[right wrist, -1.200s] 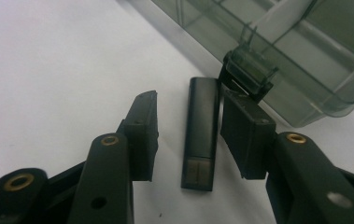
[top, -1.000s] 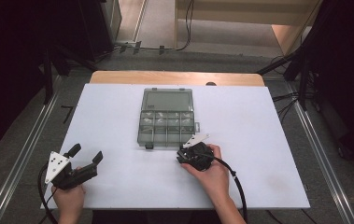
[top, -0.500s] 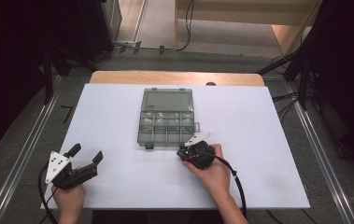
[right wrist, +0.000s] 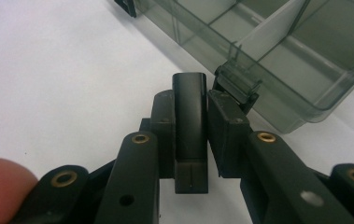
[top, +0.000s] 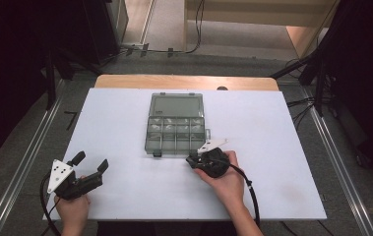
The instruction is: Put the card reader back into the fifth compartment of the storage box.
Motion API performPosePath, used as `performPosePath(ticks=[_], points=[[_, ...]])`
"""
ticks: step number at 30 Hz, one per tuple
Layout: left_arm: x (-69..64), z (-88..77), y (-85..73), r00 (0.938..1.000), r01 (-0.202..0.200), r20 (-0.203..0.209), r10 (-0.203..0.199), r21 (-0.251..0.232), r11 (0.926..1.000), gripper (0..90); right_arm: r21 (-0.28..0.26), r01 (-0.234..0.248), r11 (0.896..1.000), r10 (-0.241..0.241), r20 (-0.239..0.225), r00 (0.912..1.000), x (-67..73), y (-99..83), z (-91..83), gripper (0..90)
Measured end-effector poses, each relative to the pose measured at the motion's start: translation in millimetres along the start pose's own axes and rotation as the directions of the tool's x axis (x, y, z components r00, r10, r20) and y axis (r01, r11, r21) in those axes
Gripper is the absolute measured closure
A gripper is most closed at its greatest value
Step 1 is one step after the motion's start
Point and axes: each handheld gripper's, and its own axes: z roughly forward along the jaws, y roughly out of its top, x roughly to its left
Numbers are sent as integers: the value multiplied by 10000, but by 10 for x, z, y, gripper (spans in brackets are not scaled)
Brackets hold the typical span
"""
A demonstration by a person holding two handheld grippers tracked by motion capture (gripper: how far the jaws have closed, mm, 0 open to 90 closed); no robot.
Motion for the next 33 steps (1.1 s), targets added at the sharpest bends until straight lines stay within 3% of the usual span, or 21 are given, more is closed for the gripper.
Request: performPosePath(ticks=[33], points=[[6, 0, 0, 10000, 45, 39, -45, -41, 10000, 136, -607, 211, 9979, -229, -290, 9993, 30, 315, -143, 712]])
